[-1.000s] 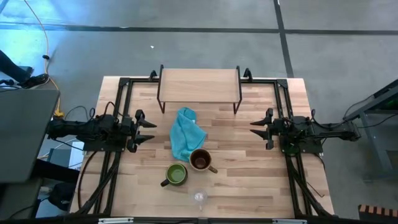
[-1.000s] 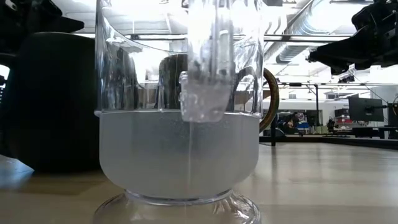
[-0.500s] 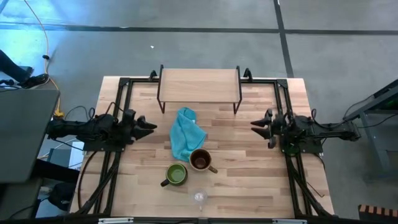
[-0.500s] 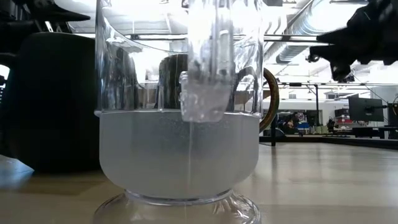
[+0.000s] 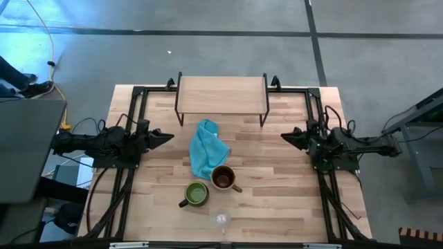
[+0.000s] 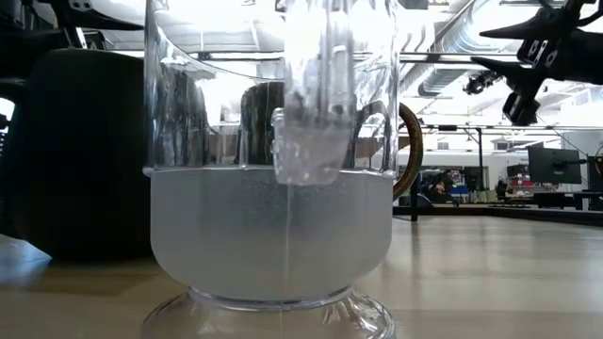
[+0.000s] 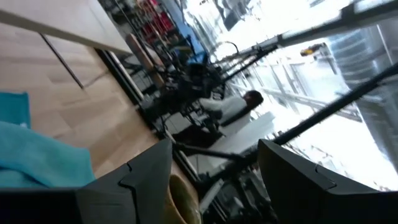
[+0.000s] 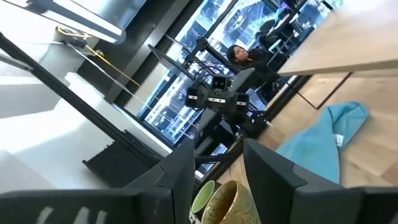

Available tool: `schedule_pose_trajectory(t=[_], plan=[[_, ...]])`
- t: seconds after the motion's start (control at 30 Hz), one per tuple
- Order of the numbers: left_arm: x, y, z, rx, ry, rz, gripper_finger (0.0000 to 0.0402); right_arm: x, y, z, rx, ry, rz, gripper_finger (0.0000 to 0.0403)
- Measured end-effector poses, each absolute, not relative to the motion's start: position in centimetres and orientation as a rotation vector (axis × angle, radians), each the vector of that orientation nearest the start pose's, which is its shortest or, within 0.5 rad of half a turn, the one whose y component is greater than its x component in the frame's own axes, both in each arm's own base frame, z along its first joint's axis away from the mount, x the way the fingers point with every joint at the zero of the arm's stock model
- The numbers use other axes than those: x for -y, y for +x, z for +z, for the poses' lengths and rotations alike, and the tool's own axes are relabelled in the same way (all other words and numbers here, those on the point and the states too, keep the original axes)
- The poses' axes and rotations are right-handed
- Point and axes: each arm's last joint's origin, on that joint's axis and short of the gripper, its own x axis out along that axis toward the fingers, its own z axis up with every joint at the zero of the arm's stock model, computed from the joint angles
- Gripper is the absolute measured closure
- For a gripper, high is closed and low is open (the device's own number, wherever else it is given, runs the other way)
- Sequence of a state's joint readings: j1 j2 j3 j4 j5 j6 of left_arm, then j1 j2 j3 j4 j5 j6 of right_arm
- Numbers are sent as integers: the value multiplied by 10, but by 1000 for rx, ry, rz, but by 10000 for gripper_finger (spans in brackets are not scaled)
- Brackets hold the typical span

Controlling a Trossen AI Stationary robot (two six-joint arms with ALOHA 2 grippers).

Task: Stack small to large cups/mugs on shelf
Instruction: Put the transparent mug on the shelf

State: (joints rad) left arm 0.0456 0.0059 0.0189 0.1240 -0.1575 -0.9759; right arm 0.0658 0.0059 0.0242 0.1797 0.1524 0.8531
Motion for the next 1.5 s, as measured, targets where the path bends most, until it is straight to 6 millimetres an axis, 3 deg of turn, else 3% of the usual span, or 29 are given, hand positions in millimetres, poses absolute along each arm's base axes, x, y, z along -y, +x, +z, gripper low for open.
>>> schedule_pose_trajectory(t=[0.43, 0.67, 0.9, 1.2, 1.5], plan=[[-8, 96, 181, 214, -1068, 96, 176, 0, 95, 186, 216, 803, -61, 275], [-9, 96, 174, 164, -963, 176, 176, 0, 95, 186, 218, 850, -55, 275], [-9, 96, 175, 174, -1063, 152, 176, -1, 95, 186, 216, 832, -54, 275], [-4, 96, 180, 132, -1203, -46, 176, -1, 95, 186, 215, 805, -57, 275], [-2, 87, 218, 444, -1085, -329, 176, 0, 95, 187, 218, 771, -69, 275]])
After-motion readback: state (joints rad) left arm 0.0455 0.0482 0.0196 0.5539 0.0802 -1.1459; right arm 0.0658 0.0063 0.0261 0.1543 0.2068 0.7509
